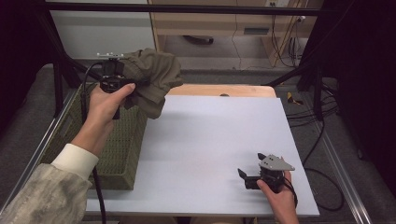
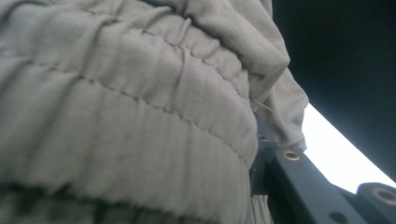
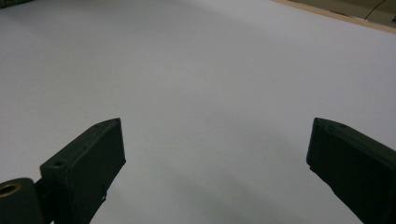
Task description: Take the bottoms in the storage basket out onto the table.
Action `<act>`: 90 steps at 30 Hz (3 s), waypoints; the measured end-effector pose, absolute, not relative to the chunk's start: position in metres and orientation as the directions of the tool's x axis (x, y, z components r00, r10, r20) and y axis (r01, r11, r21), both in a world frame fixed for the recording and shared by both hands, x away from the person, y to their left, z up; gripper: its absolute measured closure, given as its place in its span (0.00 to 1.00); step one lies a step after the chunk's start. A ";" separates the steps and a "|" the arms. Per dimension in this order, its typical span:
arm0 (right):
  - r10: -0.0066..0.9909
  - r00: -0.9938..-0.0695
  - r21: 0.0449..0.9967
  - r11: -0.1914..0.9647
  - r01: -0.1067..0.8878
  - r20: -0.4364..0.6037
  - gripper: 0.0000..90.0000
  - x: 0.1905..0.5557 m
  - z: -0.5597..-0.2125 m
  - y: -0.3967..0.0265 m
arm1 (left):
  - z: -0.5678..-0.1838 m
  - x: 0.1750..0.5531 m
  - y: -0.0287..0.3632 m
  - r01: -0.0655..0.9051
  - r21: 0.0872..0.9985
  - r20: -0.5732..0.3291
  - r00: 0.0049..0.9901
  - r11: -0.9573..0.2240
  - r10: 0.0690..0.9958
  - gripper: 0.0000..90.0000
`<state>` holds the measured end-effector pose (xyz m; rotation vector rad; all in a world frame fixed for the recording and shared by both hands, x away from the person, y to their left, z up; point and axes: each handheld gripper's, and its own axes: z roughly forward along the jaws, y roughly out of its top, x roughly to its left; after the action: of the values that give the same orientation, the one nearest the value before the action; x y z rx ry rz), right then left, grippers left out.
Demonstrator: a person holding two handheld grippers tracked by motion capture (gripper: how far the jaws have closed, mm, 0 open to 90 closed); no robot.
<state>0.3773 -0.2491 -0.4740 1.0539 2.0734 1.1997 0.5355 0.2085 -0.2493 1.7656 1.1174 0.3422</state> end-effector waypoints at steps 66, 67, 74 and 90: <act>0.821 -0.569 0.879 0.309 0.363 -0.053 0.05 0.377 -0.474 -0.250 | -0.295 0.543 0.137 0.577 0.797 -0.267 0.604 -0.180 0.751 0.82; 0.821 -0.568 0.879 0.309 0.364 -0.053 0.05 0.377 -0.474 -0.250 | -0.296 0.543 0.135 0.579 0.796 -0.271 0.604 -0.179 0.750 0.82; 0.821 -0.569 0.879 0.309 0.363 -0.054 0.05 0.377 -0.474 -0.250 | -0.306 0.543 0.128 0.587 0.785 -0.270 0.612 -0.198 0.743 0.82; 0.819 -0.570 0.878 0.315 0.361 -0.059 0.05 0.377 -0.474 -0.251 | -0.328 0.544 0.114 0.606 0.766 -0.282 0.618 -0.216 0.734 0.82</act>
<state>0.3771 -0.2506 -0.4743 1.0410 2.0819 1.1961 0.5441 0.1141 -0.3278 1.9165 1.0642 0.1738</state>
